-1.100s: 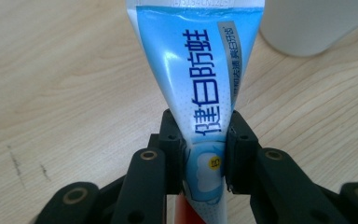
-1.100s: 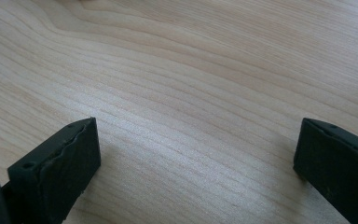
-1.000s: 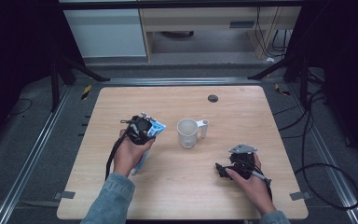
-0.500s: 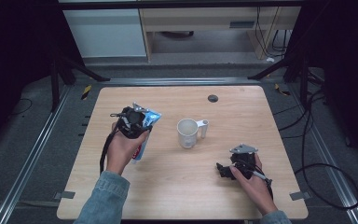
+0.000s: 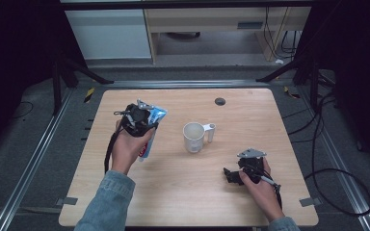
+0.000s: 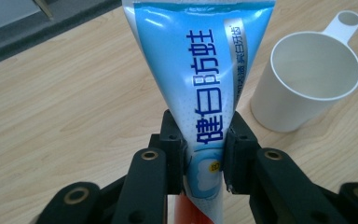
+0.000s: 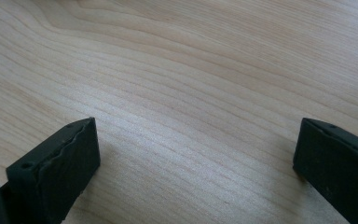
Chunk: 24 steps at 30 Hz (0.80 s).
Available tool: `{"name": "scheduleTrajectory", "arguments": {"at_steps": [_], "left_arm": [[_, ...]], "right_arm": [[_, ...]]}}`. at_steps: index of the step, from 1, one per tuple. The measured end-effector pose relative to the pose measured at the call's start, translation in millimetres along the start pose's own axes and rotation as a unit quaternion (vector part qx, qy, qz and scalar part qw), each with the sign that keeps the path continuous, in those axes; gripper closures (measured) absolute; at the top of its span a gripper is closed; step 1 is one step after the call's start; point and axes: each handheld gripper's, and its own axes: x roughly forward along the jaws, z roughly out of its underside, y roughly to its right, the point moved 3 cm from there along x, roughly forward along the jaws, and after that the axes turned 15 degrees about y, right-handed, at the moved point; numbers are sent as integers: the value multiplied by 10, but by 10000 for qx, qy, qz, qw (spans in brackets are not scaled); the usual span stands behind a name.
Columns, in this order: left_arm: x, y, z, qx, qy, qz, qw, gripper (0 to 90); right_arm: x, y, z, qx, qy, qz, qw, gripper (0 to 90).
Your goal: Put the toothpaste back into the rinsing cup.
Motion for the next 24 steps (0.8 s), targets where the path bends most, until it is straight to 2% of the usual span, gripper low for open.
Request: {"name": "scheduleTrajectory", "arguments": {"at_steps": [10, 15, 21, 24], "left_arm": [[22, -3, -147, 32, 291, -58, 9996, 726], [8, 38, -235, 13, 520, -91, 9986, 726], [22, 84, -303, -1, 666, -118, 9977, 726], [16, 116, -323, 61, 701, -134, 9974, 726]], "right_arm": [[0, -1, 0, -4, -2, -5, 10000, 6], [1, -1, 0, -11, 0, -6, 10000, 6], [2, -1, 0, -14, -2, -10, 10000, 4], [16, -6, -8, -13, -2, -32, 10000, 4]]}}
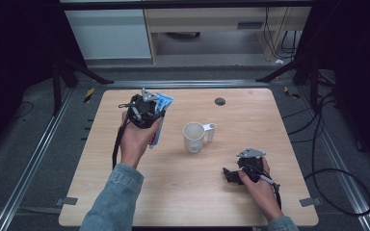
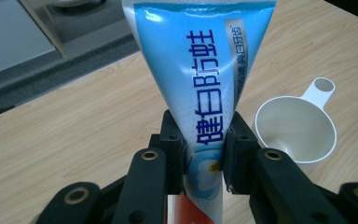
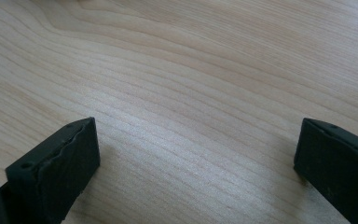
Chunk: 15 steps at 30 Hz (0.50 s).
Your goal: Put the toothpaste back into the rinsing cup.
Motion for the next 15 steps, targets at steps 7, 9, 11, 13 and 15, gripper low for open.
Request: {"name": "scheduleTrajectory", "arguments": {"at_steps": [7, 9, 11, 13, 15], "left_arm": [[43, 53, -34, 81, 46, -25, 10000, 726], [64, 69, -50, 90, 39, -56, 9999, 727], [89, 89, -74, 98, 68, -71, 9999, 727], [103, 110, -93, 54, 118, -86, 9999, 726], [122, 148, -109, 30, 157, -37, 9999, 726]], "right_arm": [[1, -2, 0, -5, 2, -8, 10000, 4], [1, -2, 0, -5, 1, -5, 10000, 4], [-3, -6, -2, 16, -11, 1, 10000, 5], [0, -4, 0, -6, 1, 6, 10000, 6], [-2, -6, -1, 9, -4, 2, 10000, 5]]}}
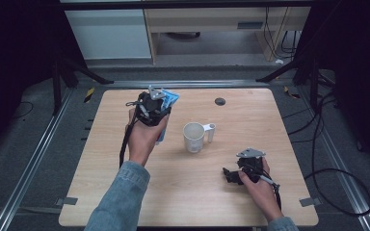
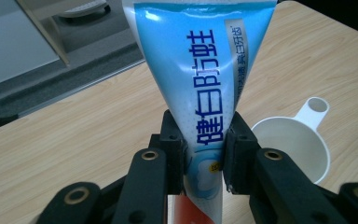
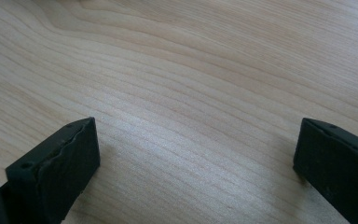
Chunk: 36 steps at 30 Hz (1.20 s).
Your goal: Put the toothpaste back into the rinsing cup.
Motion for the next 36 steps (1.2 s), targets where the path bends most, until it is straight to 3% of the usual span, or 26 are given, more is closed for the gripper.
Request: {"name": "scheduleTrajectory", "arguments": {"at_steps": [7, 10, 17, 28, 36], "left_arm": [[35, 84, -105, 20, 192, -14, 9998, 726], [26, 130, -189, 127, 283, -52, 9995, 726], [52, 207, -299, 190, 266, -1, 9995, 725], [59, 237, -369, 136, 322, 48, 9994, 725], [25, 254, -425, 105, 512, -22, 9986, 725]], "right_arm": [[2, 4, 1, -24, 3, -10, 10000, 4], [2, 4, 1, -19, 4, -13, 10000, 4], [1, 4, 1, -23, -4, -8, 10000, 4], [1, 4, 1, -22, -6, -9, 10000, 4], [1, 3, 1, -14, -4, -9, 10000, 4]]}}
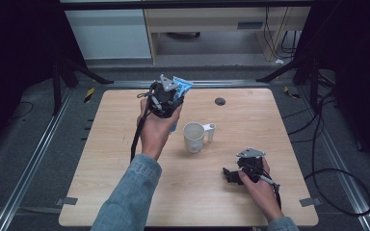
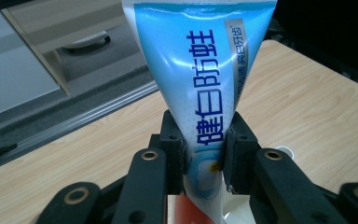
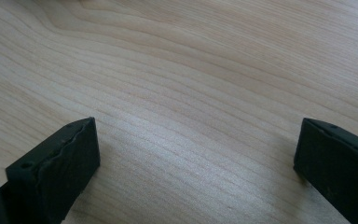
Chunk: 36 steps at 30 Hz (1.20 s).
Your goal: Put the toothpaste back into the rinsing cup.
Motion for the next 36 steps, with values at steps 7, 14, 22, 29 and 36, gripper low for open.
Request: {"name": "scheduleTrajectory", "arguments": {"at_steps": [7, 14, 22, 29, 36], "left_arm": [[18, 72, -68, -51, 225, -25, 9997, 726], [43, 181, -140, -148, 473, 10, 9988, 726], [112, 222, -125, -182, 555, -30, 9983, 726], [152, 310, -144, -221, 777, -71, 9967, 726], [174, 357, -176, -282, 950, -52, 9951, 726]], "right_arm": [[-1, 1, 0, -3, -6, -5, 10000, 4], [0, 0, 0, 1, -1, -4, 10000, 4], [0, 0, 0, -4, -5, -9, 10000, 4], [0, -3, 0, 11, -3, -12, 10000, 4], [-2, -6, 1, 9, -13, -23, 10000, 4]]}}
